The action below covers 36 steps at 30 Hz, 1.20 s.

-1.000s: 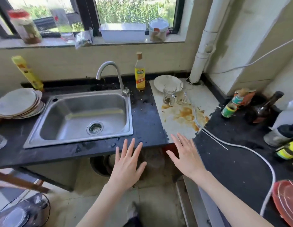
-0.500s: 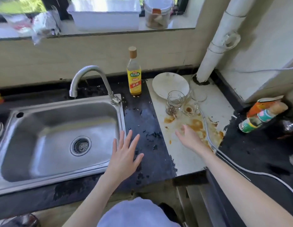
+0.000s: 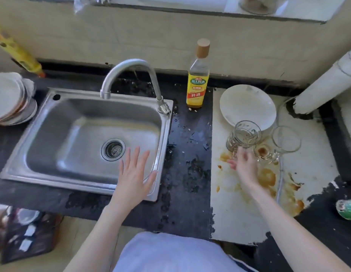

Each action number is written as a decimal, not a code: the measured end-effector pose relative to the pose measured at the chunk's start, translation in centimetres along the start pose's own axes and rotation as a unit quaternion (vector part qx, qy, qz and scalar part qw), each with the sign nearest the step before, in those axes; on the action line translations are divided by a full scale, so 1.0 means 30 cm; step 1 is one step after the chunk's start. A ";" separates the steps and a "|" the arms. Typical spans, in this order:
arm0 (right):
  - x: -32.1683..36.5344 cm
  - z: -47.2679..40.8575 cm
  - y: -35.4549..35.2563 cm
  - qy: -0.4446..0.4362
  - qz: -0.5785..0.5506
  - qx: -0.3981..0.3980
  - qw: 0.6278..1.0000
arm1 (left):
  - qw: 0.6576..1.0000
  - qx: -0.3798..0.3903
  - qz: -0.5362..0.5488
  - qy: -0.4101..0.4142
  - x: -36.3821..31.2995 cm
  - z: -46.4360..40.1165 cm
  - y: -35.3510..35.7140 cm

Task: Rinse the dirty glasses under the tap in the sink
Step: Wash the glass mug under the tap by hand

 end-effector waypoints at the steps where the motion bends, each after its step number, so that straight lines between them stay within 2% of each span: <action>1: 0.001 0.003 0.007 -0.006 -0.007 0.000 1.000 | 1.000 -0.010 -0.001 -0.009 0.011 0.009 -0.012; 4: -0.008 0.016 0.018 -0.017 -0.003 -0.009 1.000 | 0.999 -0.022 0.007 -0.036 0.046 0.043 -0.039; 11: 0.040 0.130 0.109 -0.086 0.058 0.021 0.994 | 0.997 -0.044 0.036 -0.044 0.123 0.105 -0.115; 16: 0.096 0.270 0.269 -0.138 0.116 0.094 0.979 | 0.998 -0.024 0.059 -0.019 0.205 0.116 -0.151; 20: 0.118 0.378 0.452 -0.137 0.173 0.165 0.961 | 0.994 0.003 0.113 0.009 0.299 0.092 -0.181; 25: 0.117 0.513 0.708 -0.072 0.124 0.274 0.951 | 0.956 0.040 0.291 -0.002 0.400 0.020 -0.188; 27: 0.129 0.550 0.793 -0.072 0.131 0.298 0.943 | 0.938 0.041 0.343 -0.006 0.436 -0.005 -0.188; 31: 0.162 0.577 0.912 -0.094 0.174 0.329 0.924 | 0.919 0.038 0.390 0.038 0.480 -0.037 -0.196; 36: 0.200 0.569 1.009 -0.100 0.172 0.358 0.912 | 0.910 -0.012 0.411 0.061 0.546 -0.086 -0.236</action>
Point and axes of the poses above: each hand's wrist, its own z-axis away from the middle knuckle, its own y-axis out of the palm, x = y × z, the point moved 8 cm from there along -z, towards the middle knuckle, and after that the axes turned 14 degrees about y, right-handed, at the moved point
